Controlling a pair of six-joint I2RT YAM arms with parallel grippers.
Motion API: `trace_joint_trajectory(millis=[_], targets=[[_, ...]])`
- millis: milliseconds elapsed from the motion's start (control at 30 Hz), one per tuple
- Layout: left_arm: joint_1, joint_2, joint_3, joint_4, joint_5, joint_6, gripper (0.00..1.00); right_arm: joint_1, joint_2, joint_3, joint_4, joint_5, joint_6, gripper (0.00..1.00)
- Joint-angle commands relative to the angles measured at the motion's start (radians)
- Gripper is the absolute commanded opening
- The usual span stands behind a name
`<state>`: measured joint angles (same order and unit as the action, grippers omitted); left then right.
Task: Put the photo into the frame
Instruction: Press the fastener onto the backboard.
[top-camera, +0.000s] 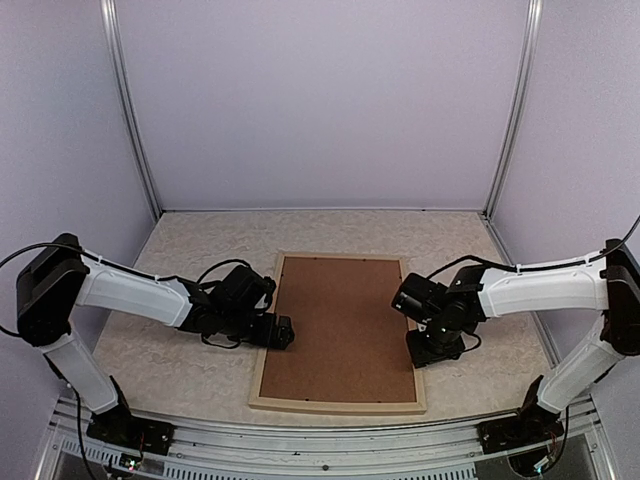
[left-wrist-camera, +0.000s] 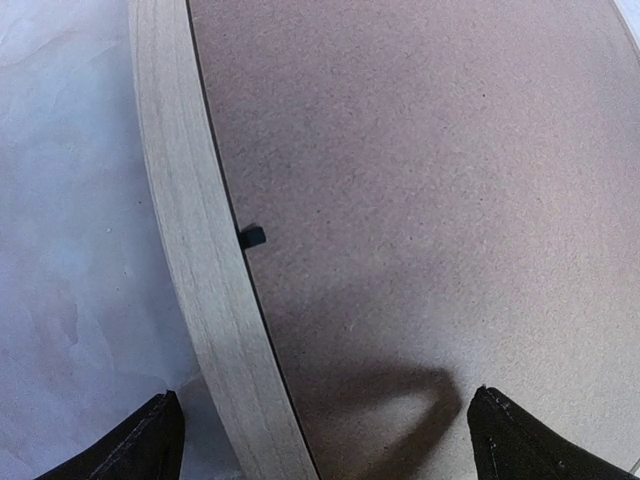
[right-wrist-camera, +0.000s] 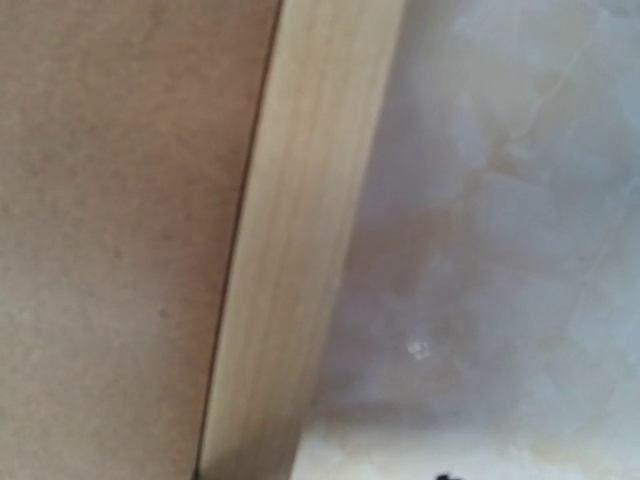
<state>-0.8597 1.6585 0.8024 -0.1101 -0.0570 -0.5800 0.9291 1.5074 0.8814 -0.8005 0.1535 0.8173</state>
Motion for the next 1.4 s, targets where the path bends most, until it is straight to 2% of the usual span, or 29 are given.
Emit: trace_joint_trajectory(millis=[0,367,567,800,1067,1367], targets=[[-0.022,0.006,-0.030,-0.004,0.011,-0.025,0.98,0.040,0.086,0.017,0.031,-0.011,0.023,0.48],[-0.063,0.027,-0.040,0.010,0.001,-0.047,0.98,0.113,0.230,0.083,0.041,-0.006,0.066,0.48],[-0.084,0.025,-0.033,-0.029,-0.060,-0.056,0.98,0.135,0.309,0.145,0.009,0.022,0.080,0.48],[-0.084,-0.040,-0.019,-0.106,-0.161,-0.052,0.98,0.128,0.161,0.143,0.047,0.043,0.056,0.48],[-0.084,-0.060,0.002,-0.138,-0.184,-0.046,0.99,0.052,-0.011,0.048,0.024,0.044,0.058,0.47],[-0.084,-0.043,0.009,-0.142,-0.181,-0.041,0.98,0.013,-0.008,0.013,-0.006,0.038,0.039,0.47]])
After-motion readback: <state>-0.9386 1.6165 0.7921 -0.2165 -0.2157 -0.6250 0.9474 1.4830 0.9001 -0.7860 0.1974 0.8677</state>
